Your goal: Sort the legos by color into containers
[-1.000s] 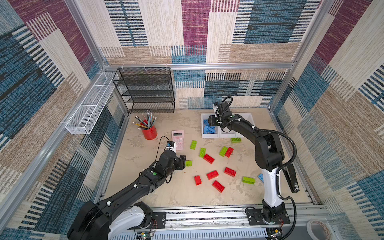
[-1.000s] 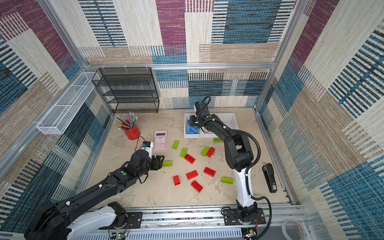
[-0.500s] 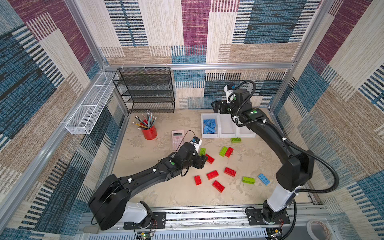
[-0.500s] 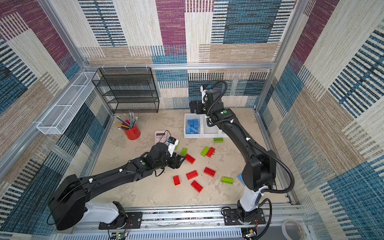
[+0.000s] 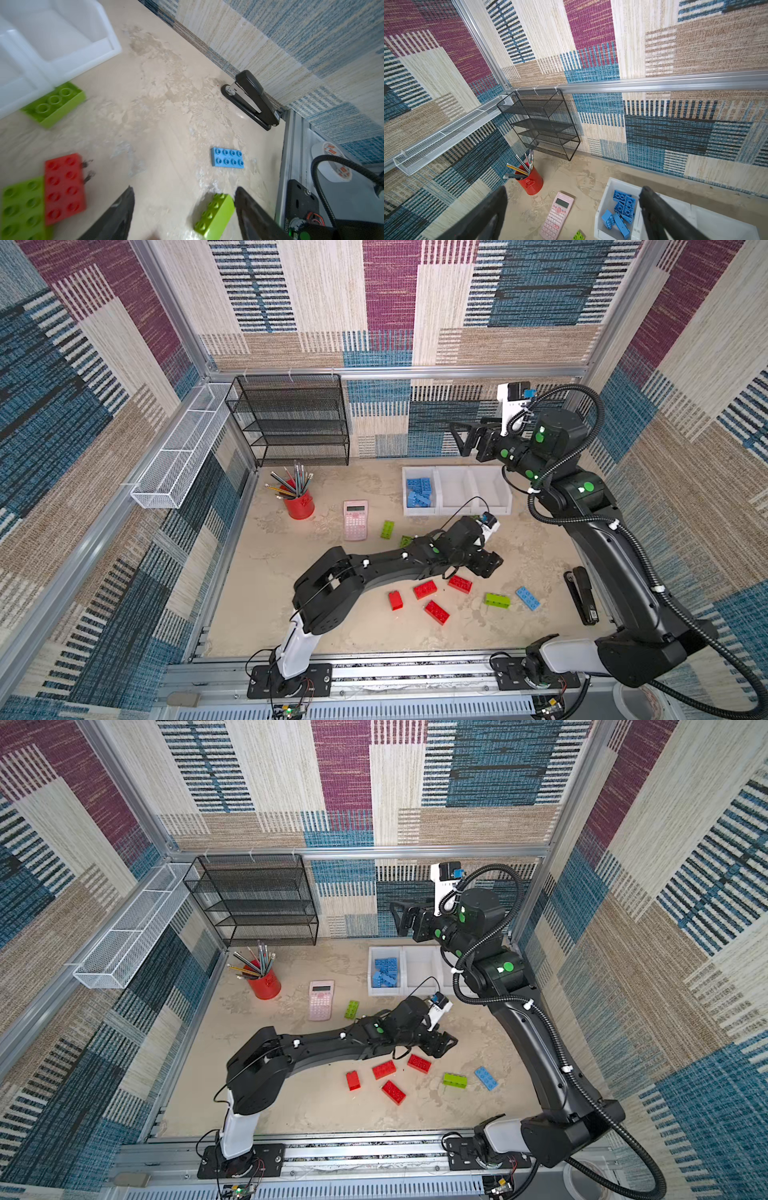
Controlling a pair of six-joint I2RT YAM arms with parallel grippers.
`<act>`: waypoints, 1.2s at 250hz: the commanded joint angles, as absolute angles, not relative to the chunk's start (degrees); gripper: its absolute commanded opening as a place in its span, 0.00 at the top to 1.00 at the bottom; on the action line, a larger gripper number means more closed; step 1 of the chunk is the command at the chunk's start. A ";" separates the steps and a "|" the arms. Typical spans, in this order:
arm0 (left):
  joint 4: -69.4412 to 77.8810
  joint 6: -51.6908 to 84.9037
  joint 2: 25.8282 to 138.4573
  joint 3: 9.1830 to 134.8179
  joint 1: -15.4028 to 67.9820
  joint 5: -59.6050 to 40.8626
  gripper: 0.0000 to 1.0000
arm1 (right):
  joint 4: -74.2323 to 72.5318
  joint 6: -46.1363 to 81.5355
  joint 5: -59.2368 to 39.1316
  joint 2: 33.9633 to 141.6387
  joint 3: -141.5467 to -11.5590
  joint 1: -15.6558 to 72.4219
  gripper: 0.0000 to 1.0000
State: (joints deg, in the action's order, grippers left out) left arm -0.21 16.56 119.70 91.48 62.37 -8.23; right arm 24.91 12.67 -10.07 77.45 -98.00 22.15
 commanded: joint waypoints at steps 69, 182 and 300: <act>-10.01 9.82 133.79 109.26 68.40 -8.62 0.20 | 27.99 11.60 -10.46 75.83 -100.26 22.24 0.00; -13.44 9.58 142.08 118.61 72.07 -6.39 0.01 | 29.57 11.35 -10.11 77.46 -101.43 22.24 0.00; -19.54 7.94 150.04 127.81 73.57 2.47 0.01 | 28.04 10.63 -10.25 75.29 -96.91 22.24 0.00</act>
State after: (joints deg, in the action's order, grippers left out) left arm -16.82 9.52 148.83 125.78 73.54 -1.41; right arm 29.78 11.44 -10.07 76.07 -97.62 22.15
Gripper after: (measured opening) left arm 0.994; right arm 0.995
